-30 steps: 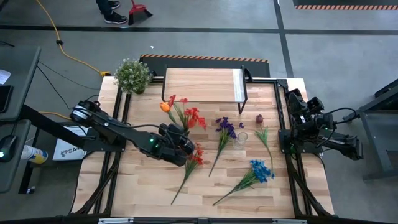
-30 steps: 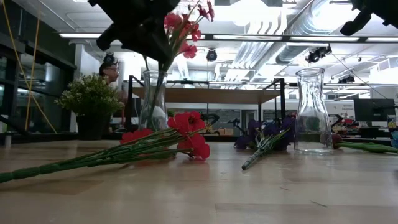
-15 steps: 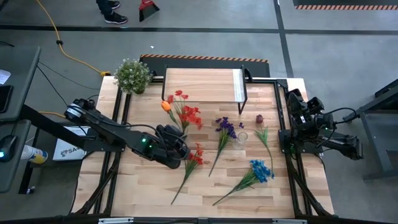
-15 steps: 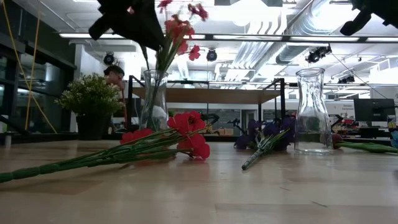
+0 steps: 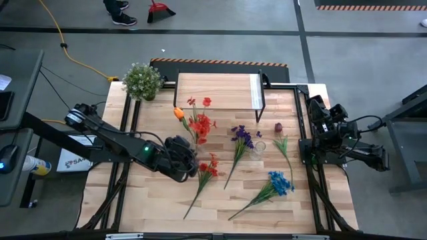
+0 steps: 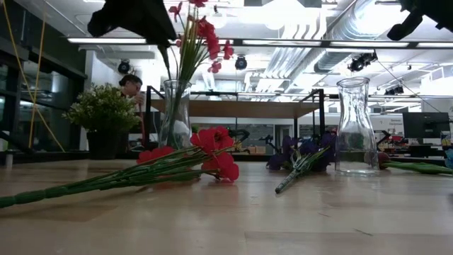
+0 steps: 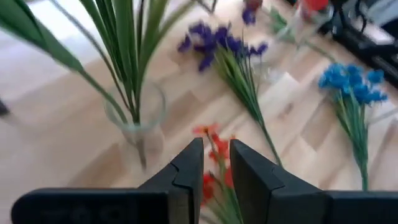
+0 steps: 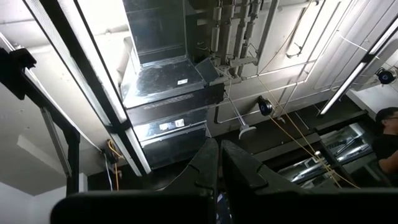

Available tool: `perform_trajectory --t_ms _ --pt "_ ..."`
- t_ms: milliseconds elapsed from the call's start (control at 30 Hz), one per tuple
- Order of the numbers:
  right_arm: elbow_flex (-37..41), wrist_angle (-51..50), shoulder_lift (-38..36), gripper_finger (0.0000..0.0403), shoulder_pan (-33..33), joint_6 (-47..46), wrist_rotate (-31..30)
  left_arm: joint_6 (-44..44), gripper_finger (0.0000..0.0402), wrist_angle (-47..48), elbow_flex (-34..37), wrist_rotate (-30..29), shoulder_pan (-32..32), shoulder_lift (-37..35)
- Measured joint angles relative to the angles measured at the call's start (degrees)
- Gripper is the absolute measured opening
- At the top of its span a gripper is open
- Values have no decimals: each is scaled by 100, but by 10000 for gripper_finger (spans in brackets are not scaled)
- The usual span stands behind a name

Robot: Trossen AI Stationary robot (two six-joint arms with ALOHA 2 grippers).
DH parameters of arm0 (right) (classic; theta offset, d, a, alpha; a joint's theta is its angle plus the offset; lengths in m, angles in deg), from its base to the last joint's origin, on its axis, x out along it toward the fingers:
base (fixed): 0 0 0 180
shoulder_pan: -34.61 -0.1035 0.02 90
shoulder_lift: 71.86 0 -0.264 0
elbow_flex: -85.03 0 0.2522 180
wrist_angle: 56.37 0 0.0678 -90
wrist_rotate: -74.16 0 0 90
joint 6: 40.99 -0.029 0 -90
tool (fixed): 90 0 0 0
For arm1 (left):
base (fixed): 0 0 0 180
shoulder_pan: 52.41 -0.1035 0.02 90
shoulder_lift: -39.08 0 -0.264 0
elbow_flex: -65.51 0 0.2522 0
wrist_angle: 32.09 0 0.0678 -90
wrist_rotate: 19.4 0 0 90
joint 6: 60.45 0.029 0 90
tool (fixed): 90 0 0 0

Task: Pick and place flowers into a vace then onto a shelf
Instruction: Put the orange flowers into the left transparent vase

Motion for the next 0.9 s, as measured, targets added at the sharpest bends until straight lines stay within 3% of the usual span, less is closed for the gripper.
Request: perform_trajectory --t_ms 300,533,900 --pt "0 -2 0 12 0 244 -3 -350 113 -18 -214 1361 165 -27" --pt "-1 -2 0 12 1 254 -46 -888 113 17 -408 1510 674 -27" --pt "-1 -2 0 12 1 239 -22 -2559 113 64 -424 1853 1250 -25"
